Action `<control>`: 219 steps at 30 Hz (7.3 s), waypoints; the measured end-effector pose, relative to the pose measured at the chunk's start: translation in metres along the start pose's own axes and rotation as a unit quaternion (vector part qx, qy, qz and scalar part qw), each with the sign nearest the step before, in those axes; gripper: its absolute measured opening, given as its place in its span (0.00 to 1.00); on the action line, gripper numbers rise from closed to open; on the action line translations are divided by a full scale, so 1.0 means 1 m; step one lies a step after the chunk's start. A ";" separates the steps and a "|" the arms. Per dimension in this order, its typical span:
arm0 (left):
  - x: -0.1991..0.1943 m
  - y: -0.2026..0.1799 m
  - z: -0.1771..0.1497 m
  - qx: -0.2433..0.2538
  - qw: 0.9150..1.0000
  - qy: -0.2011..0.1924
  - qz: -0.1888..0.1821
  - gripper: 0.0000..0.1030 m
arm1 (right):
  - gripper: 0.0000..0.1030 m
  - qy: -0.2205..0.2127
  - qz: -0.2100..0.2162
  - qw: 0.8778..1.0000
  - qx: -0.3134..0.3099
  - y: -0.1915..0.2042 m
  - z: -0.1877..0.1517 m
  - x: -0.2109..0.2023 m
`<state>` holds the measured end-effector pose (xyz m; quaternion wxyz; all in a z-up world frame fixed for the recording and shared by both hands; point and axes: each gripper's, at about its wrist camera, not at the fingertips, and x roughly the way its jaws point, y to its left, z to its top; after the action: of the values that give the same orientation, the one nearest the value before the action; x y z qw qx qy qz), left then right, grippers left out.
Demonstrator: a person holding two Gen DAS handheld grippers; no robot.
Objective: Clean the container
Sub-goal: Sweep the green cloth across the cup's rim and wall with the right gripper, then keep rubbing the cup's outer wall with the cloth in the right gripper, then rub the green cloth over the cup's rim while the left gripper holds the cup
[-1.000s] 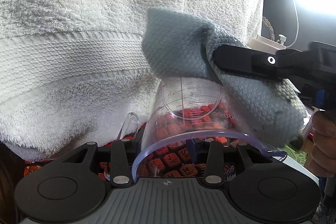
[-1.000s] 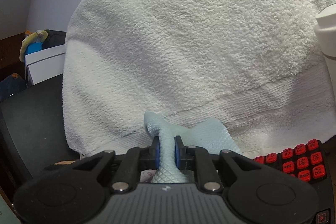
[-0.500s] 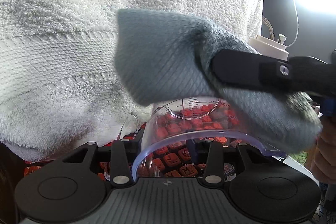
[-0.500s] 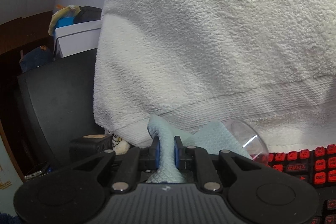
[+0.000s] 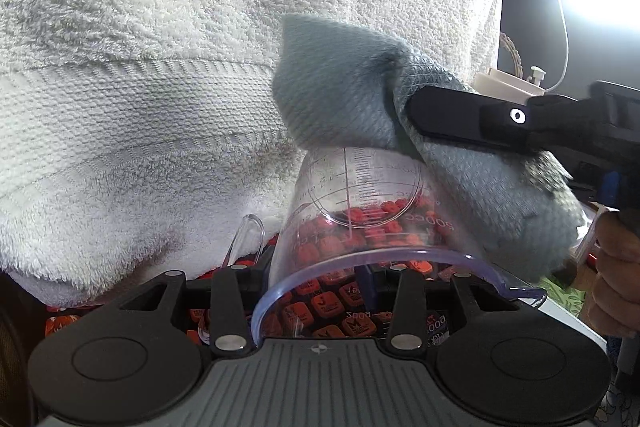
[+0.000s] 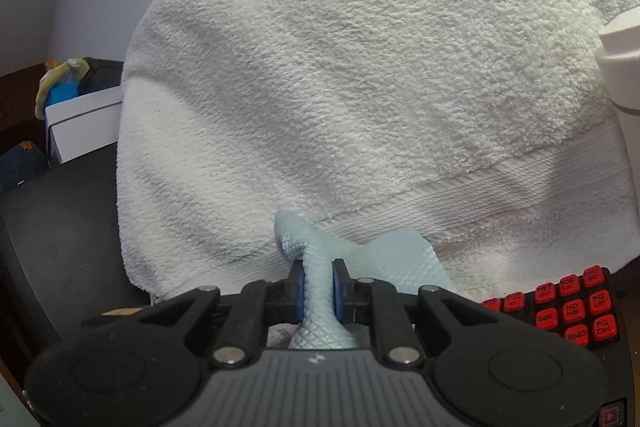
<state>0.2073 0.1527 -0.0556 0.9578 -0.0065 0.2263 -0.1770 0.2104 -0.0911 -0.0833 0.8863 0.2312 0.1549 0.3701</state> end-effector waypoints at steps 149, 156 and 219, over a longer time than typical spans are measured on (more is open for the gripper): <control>0.003 0.007 0.004 -0.002 1.000 -0.001 -0.011 0.38 | 0.13 -0.003 -0.014 1.000 -0.023 0.007 -0.001 -0.001; 0.005 0.005 0.006 -0.004 1.000 -0.001 -0.012 0.38 | 0.13 0.026 0.049 0.997 -0.050 0.026 -0.011 0.005; 0.014 -0.004 0.014 0.000 1.000 0.001 -0.012 0.39 | 0.12 0.019 0.024 0.996 -0.087 0.037 -0.014 0.003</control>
<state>0.2243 0.1435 -0.0484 0.9554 -0.0091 0.2269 -0.1889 0.1845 -0.0620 -0.0755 0.8911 0.1496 0.1328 0.4074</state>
